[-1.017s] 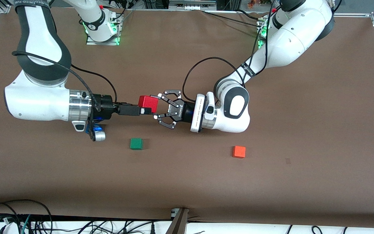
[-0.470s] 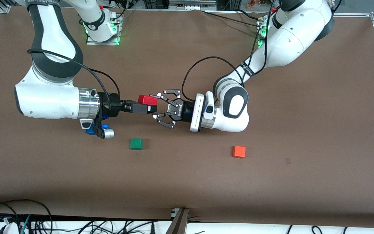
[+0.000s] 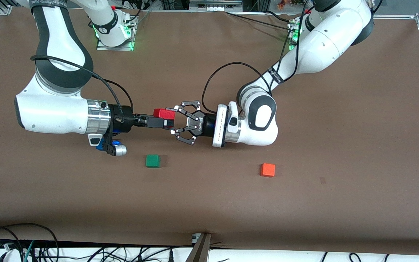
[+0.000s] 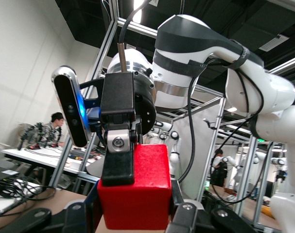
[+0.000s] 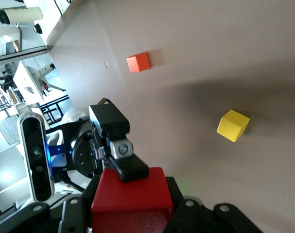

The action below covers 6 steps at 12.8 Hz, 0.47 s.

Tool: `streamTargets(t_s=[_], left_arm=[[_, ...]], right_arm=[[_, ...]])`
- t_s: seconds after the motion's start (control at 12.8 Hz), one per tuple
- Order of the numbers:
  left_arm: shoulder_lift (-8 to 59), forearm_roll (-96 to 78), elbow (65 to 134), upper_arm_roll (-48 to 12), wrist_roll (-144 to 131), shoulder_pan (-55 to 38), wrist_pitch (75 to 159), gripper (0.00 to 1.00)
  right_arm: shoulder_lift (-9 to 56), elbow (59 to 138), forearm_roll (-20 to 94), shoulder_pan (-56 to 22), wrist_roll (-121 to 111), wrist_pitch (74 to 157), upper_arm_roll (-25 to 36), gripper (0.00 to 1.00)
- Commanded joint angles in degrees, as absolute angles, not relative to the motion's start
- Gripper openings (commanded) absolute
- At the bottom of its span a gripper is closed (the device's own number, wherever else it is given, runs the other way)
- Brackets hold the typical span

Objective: Pass red block to right arm, stack on blue
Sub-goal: 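Open the left gripper and pull it back from the red cube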

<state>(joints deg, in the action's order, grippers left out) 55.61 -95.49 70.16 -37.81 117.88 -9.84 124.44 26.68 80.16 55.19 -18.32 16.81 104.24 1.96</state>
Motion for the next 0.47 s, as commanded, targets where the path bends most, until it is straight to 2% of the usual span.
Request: streamTargets(t_s=[0.0,0.23,0.39], left_arm=[[53.96,-97.91,71.81,-37.00,122.17,-9.32,127.88,1.00],[54.05,-92.40,71.72,-33.94,121.56,-7.83,127.44,1.00],[54.32,-86.78,72.07,-33.49,121.55,-3.11,125.78,1.00]], right_arm=[[25.58,80.07,53.80,-18.20,18.64,103.18,2.02,0.00],[25.58,79.46,48.28,-17.58,17.85,101.09,3.50,0.00],[25.58,79.10,41.17,-17.32,11.73,100.02,5.71,0.00]])
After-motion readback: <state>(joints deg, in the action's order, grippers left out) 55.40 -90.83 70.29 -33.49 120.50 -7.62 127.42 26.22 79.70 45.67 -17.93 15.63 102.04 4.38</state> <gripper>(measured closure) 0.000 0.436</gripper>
